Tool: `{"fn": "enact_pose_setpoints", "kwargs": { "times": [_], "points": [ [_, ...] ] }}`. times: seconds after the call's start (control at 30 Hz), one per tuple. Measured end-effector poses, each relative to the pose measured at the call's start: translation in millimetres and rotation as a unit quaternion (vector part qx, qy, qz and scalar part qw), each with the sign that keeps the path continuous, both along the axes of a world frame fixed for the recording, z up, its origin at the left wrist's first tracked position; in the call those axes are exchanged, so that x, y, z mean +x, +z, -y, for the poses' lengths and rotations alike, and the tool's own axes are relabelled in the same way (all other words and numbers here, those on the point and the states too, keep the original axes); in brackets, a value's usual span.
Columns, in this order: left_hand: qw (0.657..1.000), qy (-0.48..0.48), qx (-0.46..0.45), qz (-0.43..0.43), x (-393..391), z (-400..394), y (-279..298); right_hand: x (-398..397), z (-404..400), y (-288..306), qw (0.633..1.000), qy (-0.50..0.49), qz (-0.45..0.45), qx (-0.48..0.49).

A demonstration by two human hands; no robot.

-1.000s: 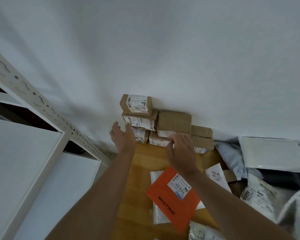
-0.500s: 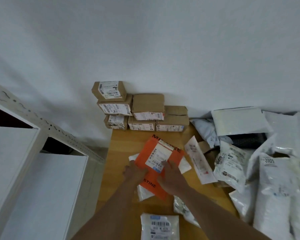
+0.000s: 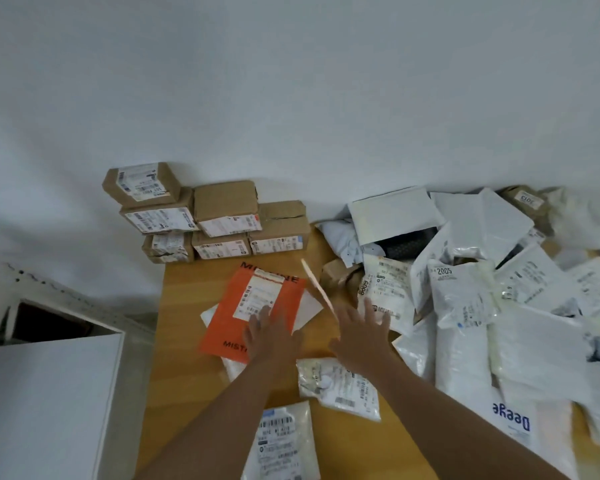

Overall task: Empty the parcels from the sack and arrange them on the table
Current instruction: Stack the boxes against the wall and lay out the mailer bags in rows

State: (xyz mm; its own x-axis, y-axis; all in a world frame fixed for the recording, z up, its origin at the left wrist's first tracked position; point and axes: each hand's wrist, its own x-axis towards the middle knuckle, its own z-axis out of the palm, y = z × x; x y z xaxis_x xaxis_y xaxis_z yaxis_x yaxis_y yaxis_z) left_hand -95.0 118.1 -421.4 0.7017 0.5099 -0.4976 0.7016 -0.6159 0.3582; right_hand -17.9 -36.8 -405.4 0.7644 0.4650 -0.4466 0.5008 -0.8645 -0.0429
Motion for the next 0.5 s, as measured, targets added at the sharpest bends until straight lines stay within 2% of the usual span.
{"fn": "enact_pose_setpoints", "kwargs": {
  "times": [0.07, 0.1, 0.2, 0.23, 0.3, 0.37, 0.4, 0.47, 0.5],
  "points": [
    [0.999, 0.001, 0.027, -0.038, -10, 8, -9, -7, 13, -5, 0.997, 0.080, 0.004, 0.011],
    [0.998, 0.010, 0.046, -0.033, -14, 12, -11, -7, 21, -6, 0.995, 0.085, 0.028, 0.047],
    [0.992, 0.056, 0.063, 0.091, -6, 25, -3, 9, 45, -7, 0.979, -0.009, 0.133, 0.155],
    [0.986, 0.059, 0.066, 0.139, 3, 32, 2, 18, 54, -9, 0.976, -0.057, 0.136, 0.159],
    [0.978, 0.023, 0.082, 0.192, 21, 53, 7, 33, 71, -12, 0.981, -0.114, 0.083, 0.133],
    [0.978, -0.038, 0.086, 0.187, 33, 76, 9, 40, 82, -15, 0.989, -0.079, 0.011, 0.127],
    [0.978, -0.055, 0.086, 0.180, 39, 88, 8, 40, 88, -12, 0.990, -0.044, 0.003, 0.132],
    [0.975, -0.054, 0.089, 0.198, 50, 108, 8, 42, 102, -4, 0.979, 0.020, 0.065, 0.191],
    [0.969, -0.053, 0.094, 0.224, 55, 117, 9, 45, 111, 2, 0.962, 0.040, 0.123, 0.243]
  ]
}}
